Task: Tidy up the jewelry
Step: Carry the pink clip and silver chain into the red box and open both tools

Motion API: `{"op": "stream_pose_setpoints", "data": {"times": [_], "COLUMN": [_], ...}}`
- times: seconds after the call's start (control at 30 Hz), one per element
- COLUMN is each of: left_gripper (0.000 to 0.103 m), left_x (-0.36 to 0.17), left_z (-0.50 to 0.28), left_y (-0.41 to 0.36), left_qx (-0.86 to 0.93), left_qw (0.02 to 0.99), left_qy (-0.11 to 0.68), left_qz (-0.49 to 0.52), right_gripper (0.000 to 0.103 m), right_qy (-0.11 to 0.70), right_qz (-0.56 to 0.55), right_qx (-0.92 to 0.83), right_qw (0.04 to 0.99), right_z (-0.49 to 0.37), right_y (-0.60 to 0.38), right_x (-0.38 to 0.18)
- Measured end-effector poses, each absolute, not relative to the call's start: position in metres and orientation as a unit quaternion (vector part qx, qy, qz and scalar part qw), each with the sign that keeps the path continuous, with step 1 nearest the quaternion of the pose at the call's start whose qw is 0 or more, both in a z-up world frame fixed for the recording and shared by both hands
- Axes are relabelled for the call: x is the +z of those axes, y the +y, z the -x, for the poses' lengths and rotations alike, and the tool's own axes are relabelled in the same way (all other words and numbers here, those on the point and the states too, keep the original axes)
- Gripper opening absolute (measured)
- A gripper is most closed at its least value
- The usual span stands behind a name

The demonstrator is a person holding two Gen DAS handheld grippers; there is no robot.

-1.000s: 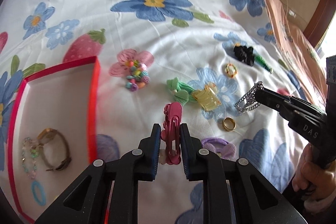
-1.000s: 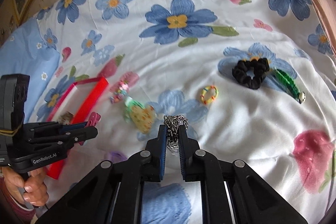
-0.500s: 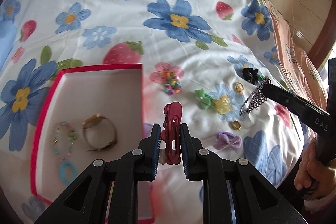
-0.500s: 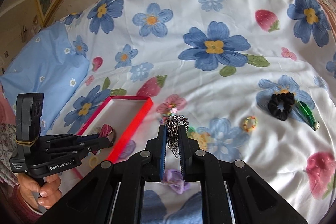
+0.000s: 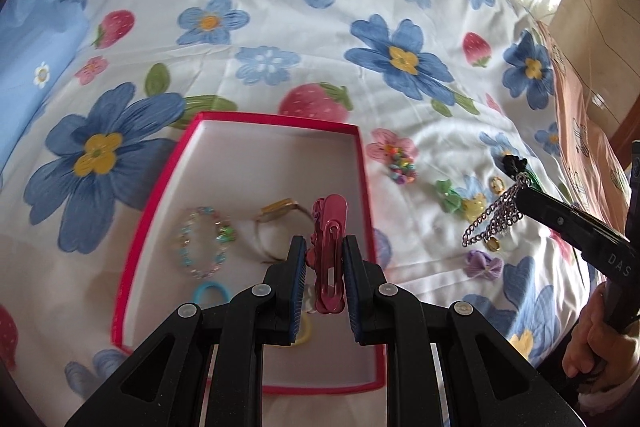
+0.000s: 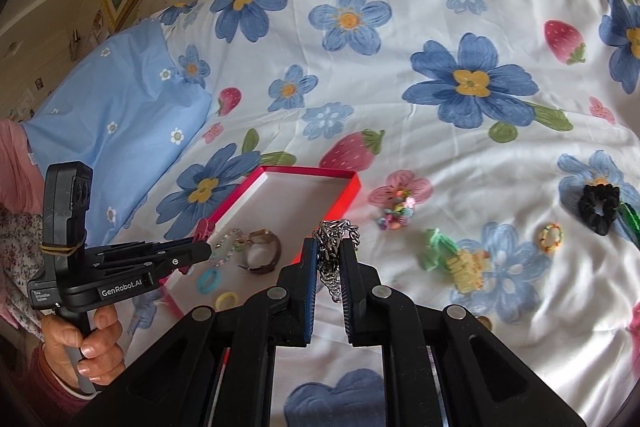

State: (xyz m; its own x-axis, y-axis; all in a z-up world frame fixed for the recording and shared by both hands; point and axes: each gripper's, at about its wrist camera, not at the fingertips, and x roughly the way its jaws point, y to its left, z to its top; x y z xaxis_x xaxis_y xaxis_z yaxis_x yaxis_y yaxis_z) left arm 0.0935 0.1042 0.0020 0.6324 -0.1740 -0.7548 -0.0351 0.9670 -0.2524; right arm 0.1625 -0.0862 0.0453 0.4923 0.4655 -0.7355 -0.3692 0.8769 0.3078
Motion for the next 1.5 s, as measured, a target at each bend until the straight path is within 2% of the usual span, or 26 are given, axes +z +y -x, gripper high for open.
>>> {"op": "stream_pose_setpoints", "data": {"times": [0.57, 1.17, 1.5], "left_gripper": [0.017, 0.017, 0.018], "left_x": [-0.015, -0.073, -0.089], "left_z": [-0.088, -0.138, -0.147], "left_y": [0.153, 0.168, 0.170], "left_qx": [0.012, 0.040, 0.040], "left_qw": [0.886, 0.859, 0.853], "left_qy": [0.443, 0.493, 0.503], "left_qz": [0.136, 0.134, 0.135], "right_gripper": [0.010, 0.010, 0.010], "right_qy": [0.464, 0.527, 0.553], "right_qz": [-0.049, -0.018, -0.002], "right_qx": [0.321, 0.338, 0.332], "right_qw": [0.824, 0.780, 0.764], "right_z": [-0.160, -0.169, -0.173], "right_y": [-0.008, 0.043, 0.048], "right_x": [0.026, -0.037, -0.059]}}
